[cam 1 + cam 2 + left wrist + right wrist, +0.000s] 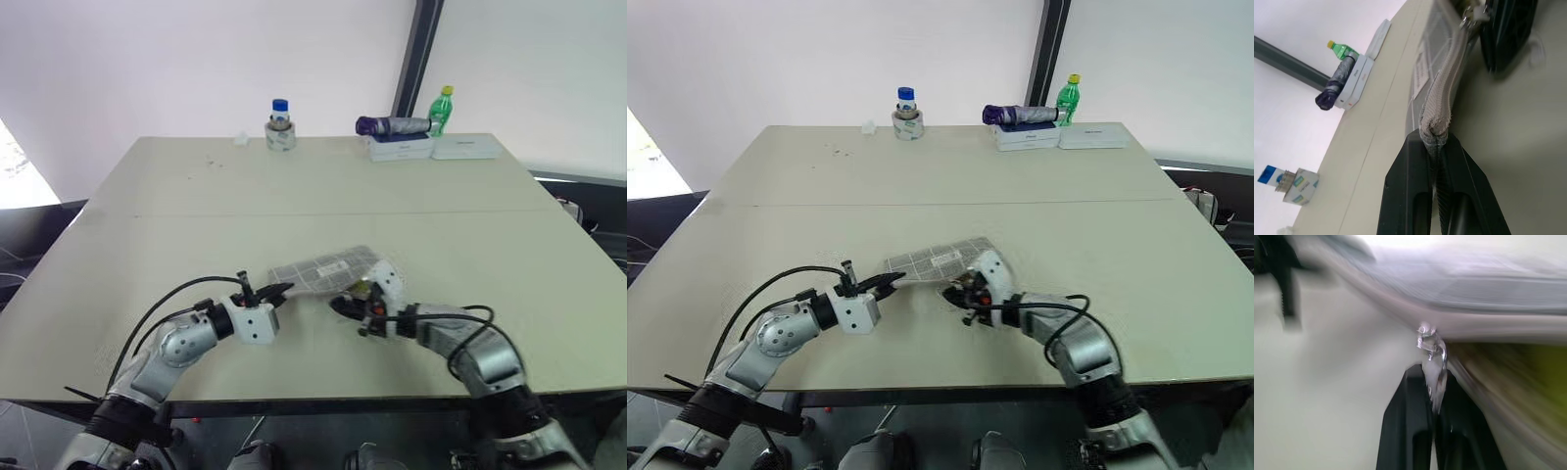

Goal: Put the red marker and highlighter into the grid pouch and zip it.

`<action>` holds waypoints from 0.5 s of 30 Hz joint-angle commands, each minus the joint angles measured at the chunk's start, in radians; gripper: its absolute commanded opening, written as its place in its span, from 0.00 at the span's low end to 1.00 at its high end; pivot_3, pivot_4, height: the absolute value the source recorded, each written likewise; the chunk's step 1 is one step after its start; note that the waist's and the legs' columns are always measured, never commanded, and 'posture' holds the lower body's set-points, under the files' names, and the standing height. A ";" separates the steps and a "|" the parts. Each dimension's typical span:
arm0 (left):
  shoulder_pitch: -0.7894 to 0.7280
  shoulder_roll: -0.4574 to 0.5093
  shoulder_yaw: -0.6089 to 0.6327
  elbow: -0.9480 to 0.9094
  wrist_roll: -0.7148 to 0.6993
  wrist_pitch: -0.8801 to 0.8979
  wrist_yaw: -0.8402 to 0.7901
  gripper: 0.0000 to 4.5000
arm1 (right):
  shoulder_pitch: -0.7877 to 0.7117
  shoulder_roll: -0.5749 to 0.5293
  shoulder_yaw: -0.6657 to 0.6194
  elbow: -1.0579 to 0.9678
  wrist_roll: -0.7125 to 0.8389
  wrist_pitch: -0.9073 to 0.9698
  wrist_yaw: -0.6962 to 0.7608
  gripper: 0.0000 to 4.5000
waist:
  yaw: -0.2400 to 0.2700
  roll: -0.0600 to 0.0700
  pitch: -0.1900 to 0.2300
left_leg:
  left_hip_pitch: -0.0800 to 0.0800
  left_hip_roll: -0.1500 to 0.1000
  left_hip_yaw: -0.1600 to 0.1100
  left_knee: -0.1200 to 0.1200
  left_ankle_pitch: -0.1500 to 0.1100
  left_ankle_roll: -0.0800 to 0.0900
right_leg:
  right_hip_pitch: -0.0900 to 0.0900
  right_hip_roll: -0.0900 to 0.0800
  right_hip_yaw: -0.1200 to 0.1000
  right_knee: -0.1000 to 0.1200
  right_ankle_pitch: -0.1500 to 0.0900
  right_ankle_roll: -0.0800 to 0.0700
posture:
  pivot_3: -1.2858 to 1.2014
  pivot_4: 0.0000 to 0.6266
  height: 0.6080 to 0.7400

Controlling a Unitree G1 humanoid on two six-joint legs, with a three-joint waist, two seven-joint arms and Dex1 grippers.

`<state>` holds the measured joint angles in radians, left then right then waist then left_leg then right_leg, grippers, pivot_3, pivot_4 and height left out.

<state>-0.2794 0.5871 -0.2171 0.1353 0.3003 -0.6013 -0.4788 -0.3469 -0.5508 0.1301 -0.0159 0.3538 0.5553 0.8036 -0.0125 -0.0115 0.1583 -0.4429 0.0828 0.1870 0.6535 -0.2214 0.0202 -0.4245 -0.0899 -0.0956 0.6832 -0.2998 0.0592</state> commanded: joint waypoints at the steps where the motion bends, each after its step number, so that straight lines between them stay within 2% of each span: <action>1: 0.001 0.030 0.059 0.022 -0.030 -0.012 0.020 0.00 | -0.013 -0.100 -0.087 0.101 -0.049 -0.103 0.036 0.01 | -0.001 0.000 0.000 | 0.000 0.000 0.000 0.000 0.000 0.000 | 0.000 0.000 0.000 0.000 0.000 0.000 | 0.52 0.24 1.00; 3: -0.003 0.041 0.067 0.045 -0.044 -0.022 0.018 0.00 | -0.028 -0.151 -0.109 0.177 -0.079 -0.159 0.050 0.01 | -0.002 0.000 0.000 | 0.001 0.001 0.000 0.000 0.000 0.000 | 0.000 0.001 0.000 0.000 0.000 0.000 | 0.52 0.24 1.00; 7: -0.011 0.046 0.070 0.081 -0.130 -0.018 -0.031 0.00 | -0.057 -0.174 -0.122 0.255 -0.086 -0.220 0.071 0.01 | -0.006 0.000 0.000 | 0.001 0.001 0.001 -0.001 0.000 -0.001 | 0.000 0.001 0.000 0.000 0.000 0.000 | 0.52 0.24 1.00; 10: -0.002 0.032 0.077 0.068 -0.291 0.048 -0.127 0.24 | -0.063 -0.147 -0.133 0.230 -0.031 -0.187 0.098 0.00 | -0.004 0.000 0.000 | 0.001 0.001 0.001 -0.001 0.001 -0.001 | 0.000 0.001 0.000 0.000 0.000 0.000 | 0.52 0.24 1.00; 13: 0.008 0.055 0.091 0.089 -0.311 0.029 -0.167 0.58 | -0.057 -0.123 -0.139 0.195 -0.012 -0.194 0.124 0.21 | -0.002 0.000 0.000 | 0.001 0.001 0.001 0.000 0.001 -0.001 | 0.000 0.001 0.000 0.000 0.000 0.000 | 0.52 0.24 1.00; 15: 0.018 0.076 0.111 0.102 -0.324 0.019 -0.189 0.82 | -0.051 -0.116 -0.145 0.181 -0.002 -0.213 0.143 0.44 | -0.002 0.000 0.000 | 0.001 0.001 0.001 0.000 0.001 -0.001 | 0.000 0.001 0.000 0.000 0.000 0.000 | 0.52 0.24 1.00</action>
<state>-0.2681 0.6445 -0.1400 0.2386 0.0063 -0.5611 -0.6509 -0.3972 -0.6702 0.0216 0.2064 0.3291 0.3668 0.9279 -0.0146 -0.0114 0.1584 -0.4422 0.0838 0.1878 0.6531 -0.2209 0.0194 -0.4245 -0.0888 -0.0956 0.6833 -0.2998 0.0594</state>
